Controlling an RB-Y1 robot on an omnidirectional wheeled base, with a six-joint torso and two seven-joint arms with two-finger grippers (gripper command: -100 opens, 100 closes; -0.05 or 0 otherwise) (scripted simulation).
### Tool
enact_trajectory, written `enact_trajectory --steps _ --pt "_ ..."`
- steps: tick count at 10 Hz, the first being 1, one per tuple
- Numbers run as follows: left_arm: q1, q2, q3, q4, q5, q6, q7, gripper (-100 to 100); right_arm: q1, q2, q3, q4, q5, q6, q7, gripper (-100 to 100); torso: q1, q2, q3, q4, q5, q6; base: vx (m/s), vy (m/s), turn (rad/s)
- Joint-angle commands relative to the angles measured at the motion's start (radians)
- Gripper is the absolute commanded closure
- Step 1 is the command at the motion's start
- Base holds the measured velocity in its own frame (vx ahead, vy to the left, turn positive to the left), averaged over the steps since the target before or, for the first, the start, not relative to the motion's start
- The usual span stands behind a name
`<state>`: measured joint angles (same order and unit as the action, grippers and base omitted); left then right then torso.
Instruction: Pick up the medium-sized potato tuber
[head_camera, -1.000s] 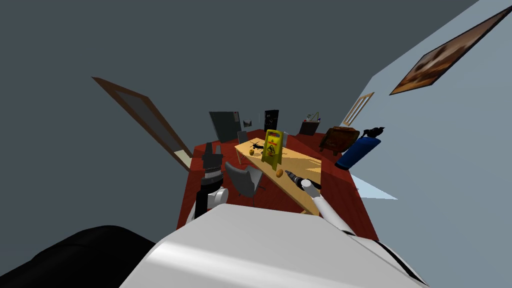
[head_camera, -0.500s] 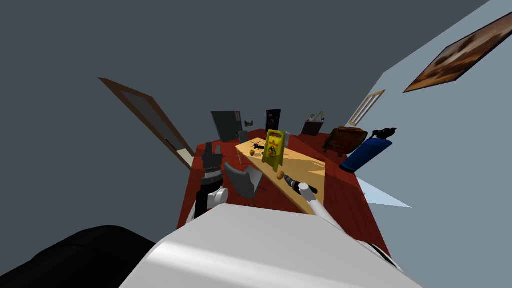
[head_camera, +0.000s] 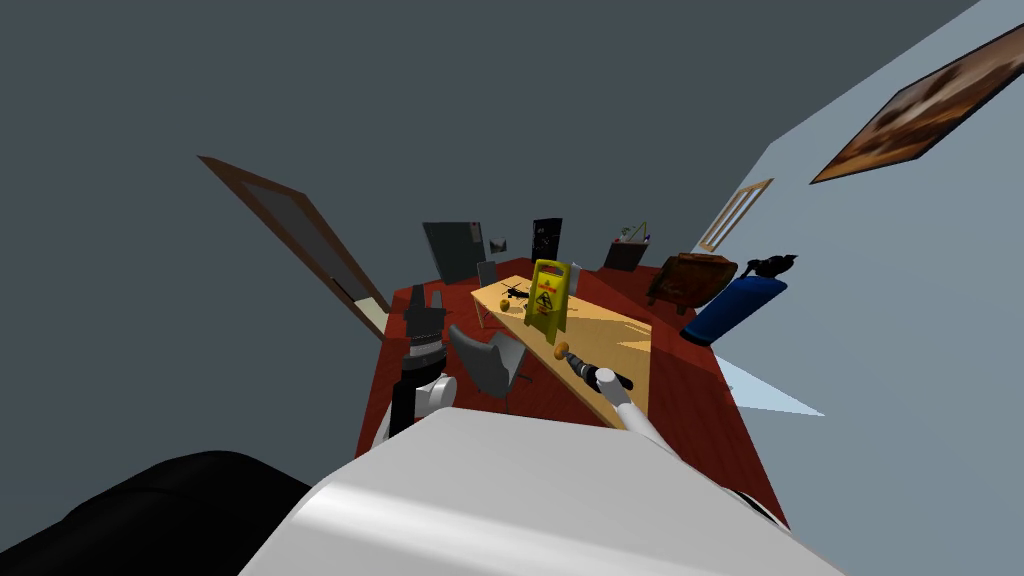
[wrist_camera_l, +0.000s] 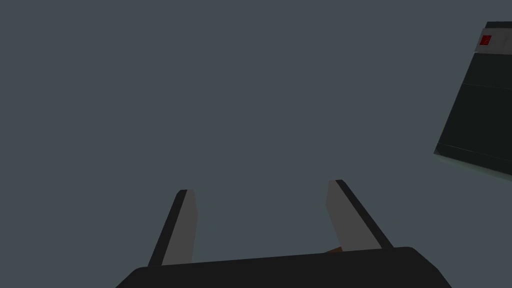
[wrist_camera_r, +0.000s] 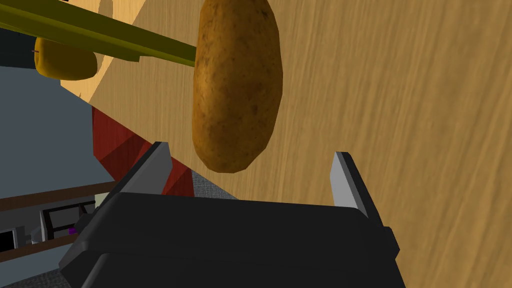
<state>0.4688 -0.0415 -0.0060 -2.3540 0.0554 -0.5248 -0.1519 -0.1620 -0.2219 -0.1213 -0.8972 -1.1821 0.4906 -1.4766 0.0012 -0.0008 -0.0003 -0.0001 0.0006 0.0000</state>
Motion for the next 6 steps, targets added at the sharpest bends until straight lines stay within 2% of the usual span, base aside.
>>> enact_trajectory --steps 1,5,6 --pt "0.000 0.000 0.000 0.000 0.000 0.000 0.000 0 0.000 0.000 0.000 0.000 0.000 0.000 0.000 -100 0.000 0.000 0.000 0.000 0.000 0.000 0.003 -0.008 0.024" --pt "0.000 0.000 0.000 0.000 0.000 0.000 0.000 0 0.000 0.000 0.000 0.000 0.000 0.000 0.000 -100 0.000 0.000 0.000 0.000 0.000 0.000 0.000 0.001 -0.003" --pt "0.000 0.000 0.000 0.000 0.000 0.000 0.000 0 -0.010 -0.028 -0.016 -0.007 0.001 0.018 0.007 -100 0.000 0.000 0.000 0.000 0.000 0.000 -0.033 0.024 -0.009"
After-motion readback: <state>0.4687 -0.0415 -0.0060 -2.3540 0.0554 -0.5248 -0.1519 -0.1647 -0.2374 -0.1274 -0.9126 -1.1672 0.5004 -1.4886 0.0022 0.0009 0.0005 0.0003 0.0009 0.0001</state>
